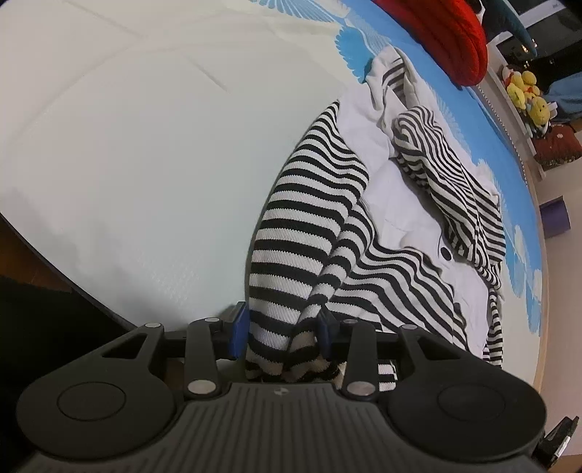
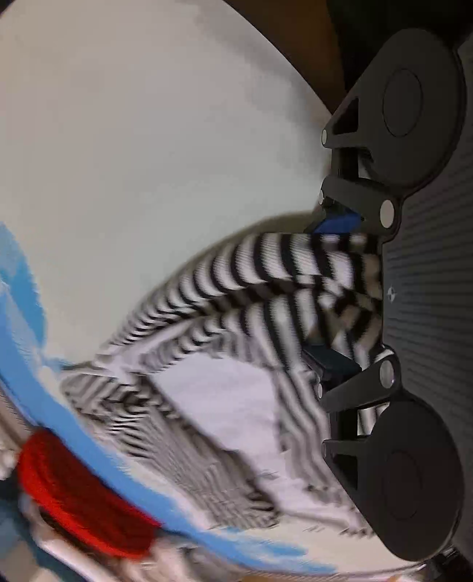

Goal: Fold small clothes
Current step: 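Grasp the striped hem with the left gripper while the right gripper grasps the hem beside it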

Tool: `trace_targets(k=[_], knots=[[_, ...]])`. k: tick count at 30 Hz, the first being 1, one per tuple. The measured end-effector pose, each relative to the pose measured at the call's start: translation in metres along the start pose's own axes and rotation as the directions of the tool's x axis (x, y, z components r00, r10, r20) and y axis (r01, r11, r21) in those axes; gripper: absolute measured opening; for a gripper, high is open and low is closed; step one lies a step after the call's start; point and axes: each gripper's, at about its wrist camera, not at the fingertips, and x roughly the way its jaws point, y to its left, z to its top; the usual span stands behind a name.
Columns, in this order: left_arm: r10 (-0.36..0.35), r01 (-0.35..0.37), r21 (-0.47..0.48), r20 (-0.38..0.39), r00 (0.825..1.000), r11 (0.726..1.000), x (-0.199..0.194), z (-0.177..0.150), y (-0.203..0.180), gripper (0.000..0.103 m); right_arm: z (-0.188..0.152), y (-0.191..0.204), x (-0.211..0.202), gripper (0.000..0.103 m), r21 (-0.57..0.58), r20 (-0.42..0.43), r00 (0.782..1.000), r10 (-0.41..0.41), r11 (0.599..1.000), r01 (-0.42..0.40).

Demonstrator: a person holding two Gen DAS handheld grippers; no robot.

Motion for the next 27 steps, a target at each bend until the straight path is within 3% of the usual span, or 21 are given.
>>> trace_targets(k=[3,8,14,21,27], knots=[[0.012,-0.012,0.009,-0.015,1.0,1.0,0.003,-0.003,-0.001,0.042,-0.007,0.014,0.001,0.062,-0.1,0.006,0.999,-0.047,0.994,0.047],[0.024,-0.023,0.028,-0.019,1.0,0.999,0.006,-0.005,-0.001,0.042,-0.009,0.018,0.002,0.017,-0.116,0.017,0.998,-0.055,0.992,0.057],[0.033,-0.032,0.053,-0.017,0.999,0.998,0.007,-0.006,-0.005,0.038,-0.01,0.015,-0.001,0.013,-0.113,0.023,0.999,-0.044,0.993,0.047],[0.021,-0.019,0.087,-0.023,1.0,0.996,0.006,-0.009,-0.007,0.024,-0.01,0.017,-0.002,0.013,-0.13,0.028,0.999,-0.042,0.99,0.045],[0.025,-0.023,0.106,-0.02,1.0,0.994,0.005,-0.01,-0.009,0.023,-0.01,0.017,-0.004,0.013,-0.131,0.034,0.999,-0.039,0.99,0.043]])
